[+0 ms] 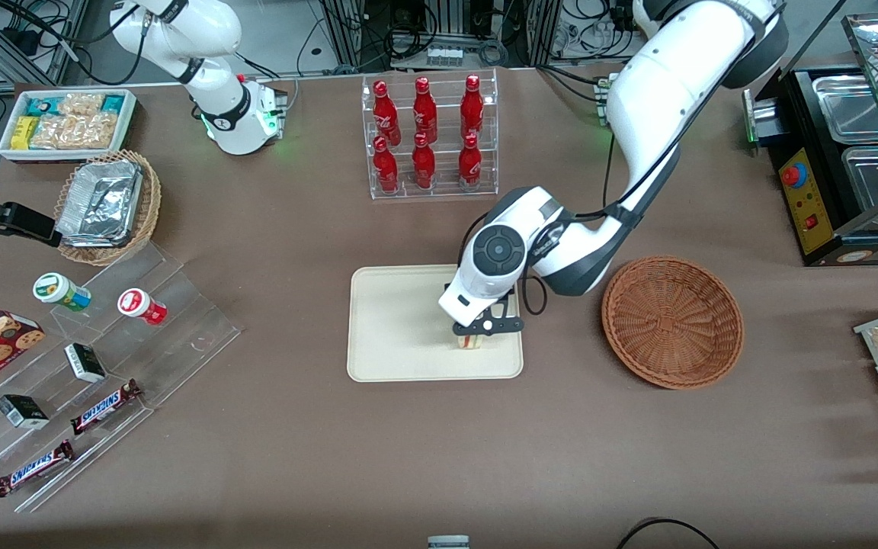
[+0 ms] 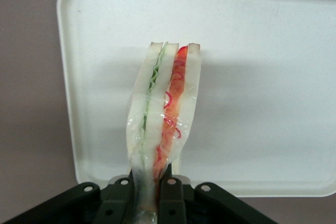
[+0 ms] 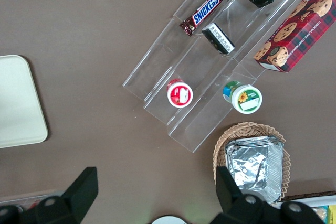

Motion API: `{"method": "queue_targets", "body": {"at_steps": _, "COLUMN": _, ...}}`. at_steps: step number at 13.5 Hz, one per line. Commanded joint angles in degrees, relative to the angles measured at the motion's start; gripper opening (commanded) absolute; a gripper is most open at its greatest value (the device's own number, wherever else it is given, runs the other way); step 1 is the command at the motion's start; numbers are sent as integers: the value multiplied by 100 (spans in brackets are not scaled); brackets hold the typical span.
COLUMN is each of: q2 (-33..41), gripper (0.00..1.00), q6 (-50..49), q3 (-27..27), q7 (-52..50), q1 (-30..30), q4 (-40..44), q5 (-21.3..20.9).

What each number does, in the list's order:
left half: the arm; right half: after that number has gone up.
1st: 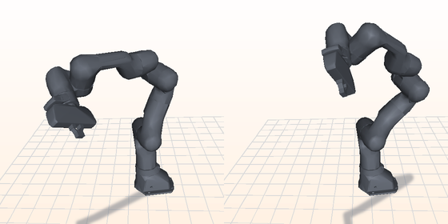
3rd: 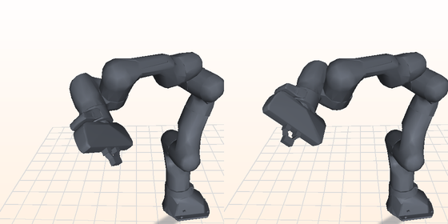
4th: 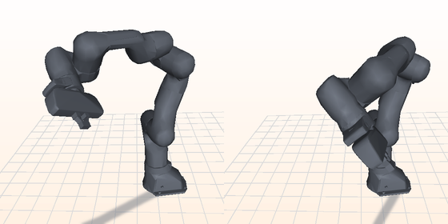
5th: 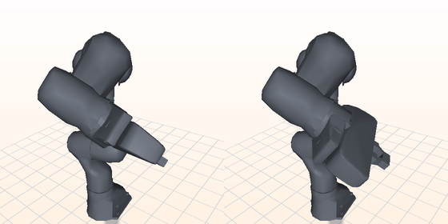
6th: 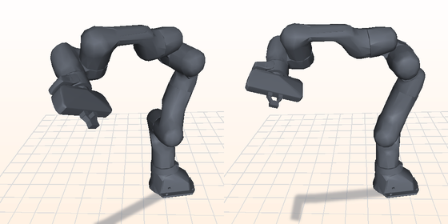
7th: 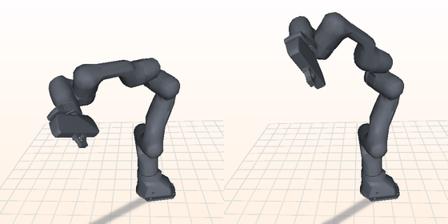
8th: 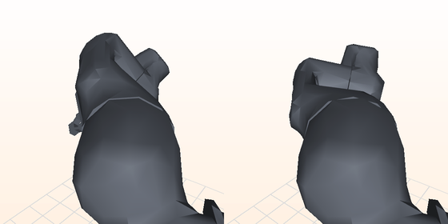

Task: Place sandwich from basket to tray
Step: 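Lower the sandwich onto the tray with the left gripper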

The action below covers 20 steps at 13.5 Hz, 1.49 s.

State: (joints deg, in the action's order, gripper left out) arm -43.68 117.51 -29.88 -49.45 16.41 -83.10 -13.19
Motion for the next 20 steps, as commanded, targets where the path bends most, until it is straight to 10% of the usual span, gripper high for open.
{"method": "queue_targets", "body": {"at_steps": 1, "q2": -377, "gripper": 0, "q6": -27, "q3": 78, "q7": -239, "q1": 204, "q4": 512, "q5": -350}}
{"method": "queue_targets", "body": {"at_steps": 12, "q2": -475, "gripper": 0, "q6": -18, "q3": 87, "q7": -759, "q1": 301, "q4": 602, "q5": -790}}
{"method": "queue_targets", "body": {"at_steps": 18, "q2": -475, "gripper": 98, "q6": -18, "q3": 87, "q7": -759, "q1": 336, "q4": 567, "q5": -1009}}
{"method": "queue_targets", "body": {"at_steps": 20, "q2": -466, "gripper": 99, "q6": -18, "q3": 87, "q7": -768, "q1": 327, "q4": 566, "q5": -1019}}
